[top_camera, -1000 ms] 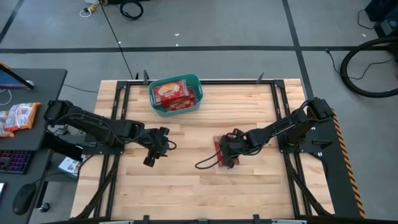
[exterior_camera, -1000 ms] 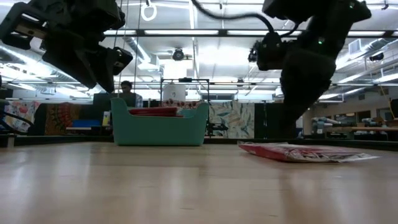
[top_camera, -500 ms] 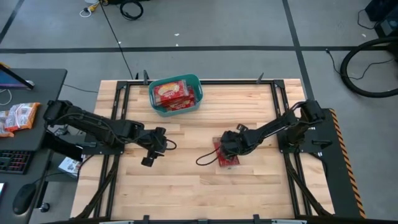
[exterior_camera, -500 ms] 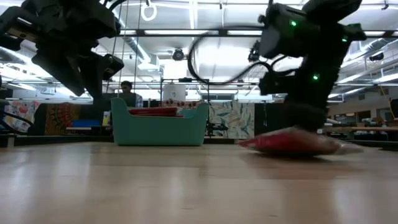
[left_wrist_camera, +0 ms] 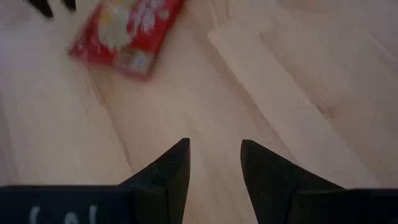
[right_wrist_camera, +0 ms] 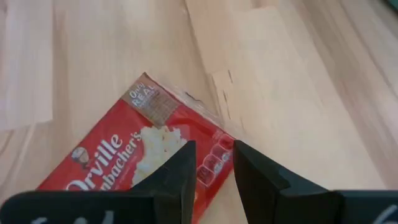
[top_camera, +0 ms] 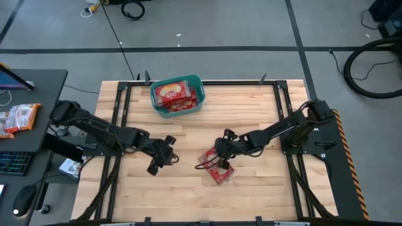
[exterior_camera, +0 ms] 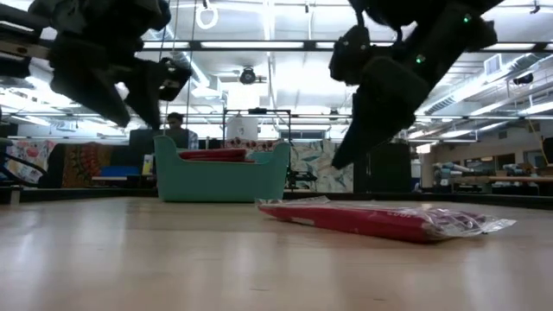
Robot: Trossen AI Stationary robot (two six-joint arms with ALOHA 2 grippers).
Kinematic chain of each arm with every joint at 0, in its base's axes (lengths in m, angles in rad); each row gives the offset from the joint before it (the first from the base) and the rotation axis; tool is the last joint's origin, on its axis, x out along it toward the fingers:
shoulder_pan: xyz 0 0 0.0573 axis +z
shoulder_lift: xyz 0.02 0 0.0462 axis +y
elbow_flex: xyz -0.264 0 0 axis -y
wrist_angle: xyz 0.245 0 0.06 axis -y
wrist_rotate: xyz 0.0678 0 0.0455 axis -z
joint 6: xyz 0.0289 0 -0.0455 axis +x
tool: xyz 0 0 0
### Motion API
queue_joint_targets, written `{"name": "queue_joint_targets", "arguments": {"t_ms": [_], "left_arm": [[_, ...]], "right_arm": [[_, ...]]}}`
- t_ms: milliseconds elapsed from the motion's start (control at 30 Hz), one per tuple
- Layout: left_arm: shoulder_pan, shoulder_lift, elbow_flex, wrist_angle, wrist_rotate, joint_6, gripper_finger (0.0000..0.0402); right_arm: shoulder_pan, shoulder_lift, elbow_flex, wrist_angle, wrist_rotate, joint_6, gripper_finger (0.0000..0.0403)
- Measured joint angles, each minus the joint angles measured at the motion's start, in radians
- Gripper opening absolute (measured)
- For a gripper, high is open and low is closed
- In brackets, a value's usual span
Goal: Sort popcorn bags into baskets
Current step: Put the red popcorn bag into the blue container
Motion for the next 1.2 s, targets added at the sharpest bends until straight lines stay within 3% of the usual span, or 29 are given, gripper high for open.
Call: {"name": "queue_joint_targets", "arguments": {"t_ms": [367, 533, 900, 1200], "left_arm": [[-0.017, 0.167, 0.001, 0.264, -0.145, 0.035, 0.0147], [0.005, 0.254, 0.004, 0.371, -0.148, 0.074, 0.0147], [0.027, 0.492, 0.148, 0.46, -0.194, 0.228, 0.0146], [0.029, 0.609, 0.228, 0.468, -0.179, 0.322, 0.0146]], "right_arm": [[0.062, -0.146, 0.001, -0.202, 0.007, 0.082, 0.011], [0.087, -0.22, 0.001, -0.278, 0.054, 0.132, 0.011], [0.135, -0.283, 0.001, -0.395, 0.1, 0.226, 0.011], [0.178, -0.281, 0.001, -0.422, 0.133, 0.28, 0.011]]}}
